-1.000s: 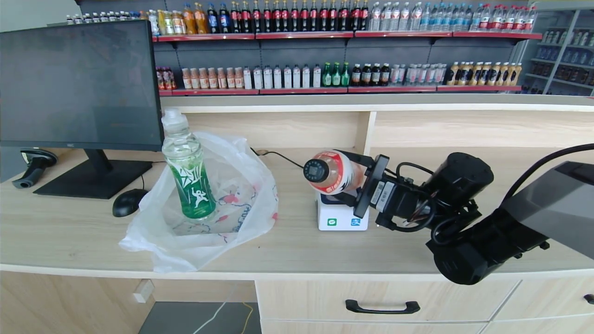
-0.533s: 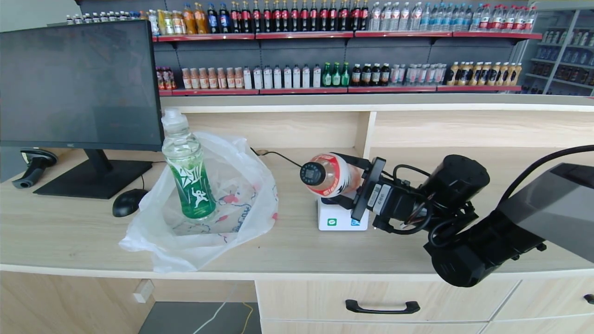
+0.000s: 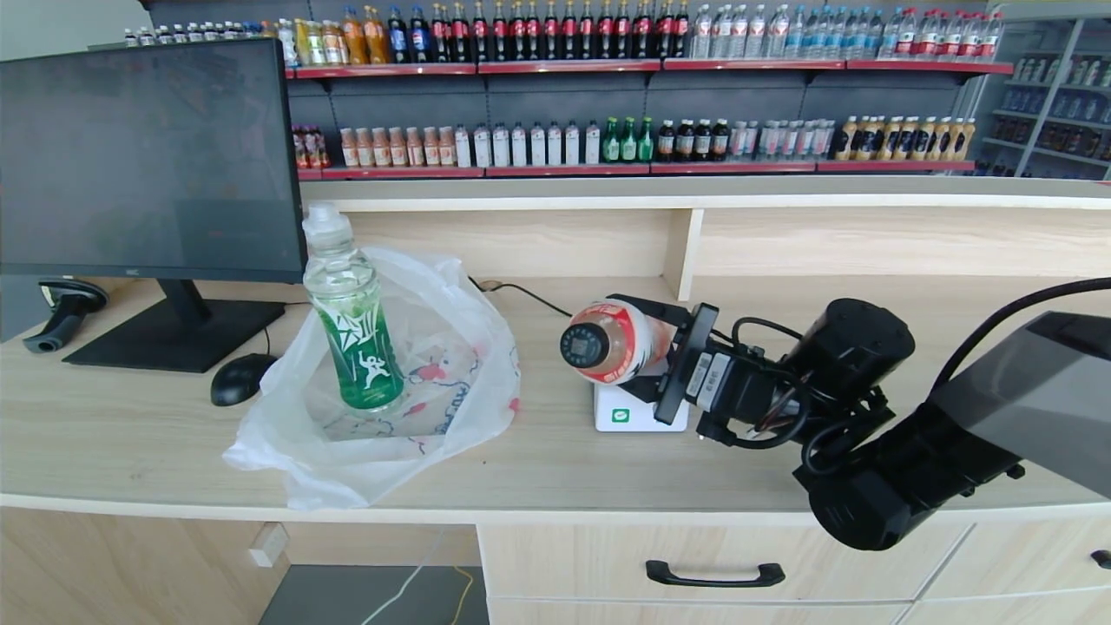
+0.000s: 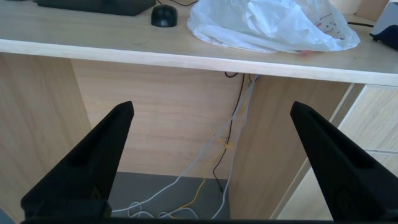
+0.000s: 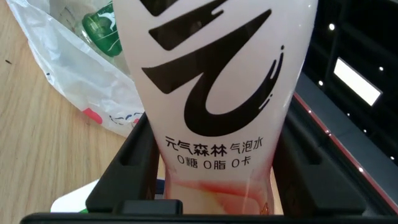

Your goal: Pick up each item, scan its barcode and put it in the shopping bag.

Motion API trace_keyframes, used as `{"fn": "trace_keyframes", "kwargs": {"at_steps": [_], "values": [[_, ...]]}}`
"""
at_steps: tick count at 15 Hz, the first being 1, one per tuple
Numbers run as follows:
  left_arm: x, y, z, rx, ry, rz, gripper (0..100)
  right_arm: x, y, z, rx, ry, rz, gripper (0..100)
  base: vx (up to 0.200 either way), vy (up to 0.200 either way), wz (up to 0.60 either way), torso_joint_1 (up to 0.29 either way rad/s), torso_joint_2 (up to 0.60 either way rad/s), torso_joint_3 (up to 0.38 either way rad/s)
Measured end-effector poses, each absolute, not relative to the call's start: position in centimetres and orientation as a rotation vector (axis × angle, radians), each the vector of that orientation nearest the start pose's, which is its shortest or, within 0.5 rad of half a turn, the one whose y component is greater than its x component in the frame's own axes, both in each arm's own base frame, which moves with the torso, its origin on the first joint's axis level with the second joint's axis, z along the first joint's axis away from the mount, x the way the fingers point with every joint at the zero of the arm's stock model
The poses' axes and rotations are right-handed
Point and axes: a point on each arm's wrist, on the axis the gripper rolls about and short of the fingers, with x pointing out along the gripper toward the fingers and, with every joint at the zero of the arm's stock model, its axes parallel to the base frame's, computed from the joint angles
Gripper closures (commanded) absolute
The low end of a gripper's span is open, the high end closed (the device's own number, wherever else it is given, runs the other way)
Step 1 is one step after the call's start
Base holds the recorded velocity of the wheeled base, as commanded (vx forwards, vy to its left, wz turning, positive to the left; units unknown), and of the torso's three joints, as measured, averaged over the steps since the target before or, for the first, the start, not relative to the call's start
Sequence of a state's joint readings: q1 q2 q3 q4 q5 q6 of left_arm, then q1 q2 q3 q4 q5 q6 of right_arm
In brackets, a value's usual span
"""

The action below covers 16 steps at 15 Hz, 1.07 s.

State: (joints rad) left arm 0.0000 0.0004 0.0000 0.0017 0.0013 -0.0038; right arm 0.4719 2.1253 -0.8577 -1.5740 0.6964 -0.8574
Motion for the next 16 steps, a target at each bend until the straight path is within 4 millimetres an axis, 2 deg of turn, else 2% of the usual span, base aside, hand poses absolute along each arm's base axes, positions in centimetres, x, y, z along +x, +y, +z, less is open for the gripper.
{"fn": "trace_keyframes", "kwargs": {"at_steps": [7, 13, 16], "values": [[-2.3, 0.0, 7.5, -0.004, 0.002, 0.001, 0, 32.0, 18.8, 15.2, -0.676, -0.719, 0.886, 100, 0.0, 0.0, 0.0, 0.0, 0.0, 0.0], [-2.3, 0.0, 7.5, -0.004, 0.002, 0.001, 0, 29.4, 20.0, 17.3, -0.511, -0.647, 0.776, 100, 0.0, 0.0, 0.0, 0.0, 0.0, 0.0], [-2.3, 0.0, 7.5, -0.004, 0.002, 0.001, 0, 28.3, 19.6, 19.0, -0.363, -0.581, 0.622, 100, 0.0, 0.0, 0.0, 0.0, 0.0, 0.0]]}}
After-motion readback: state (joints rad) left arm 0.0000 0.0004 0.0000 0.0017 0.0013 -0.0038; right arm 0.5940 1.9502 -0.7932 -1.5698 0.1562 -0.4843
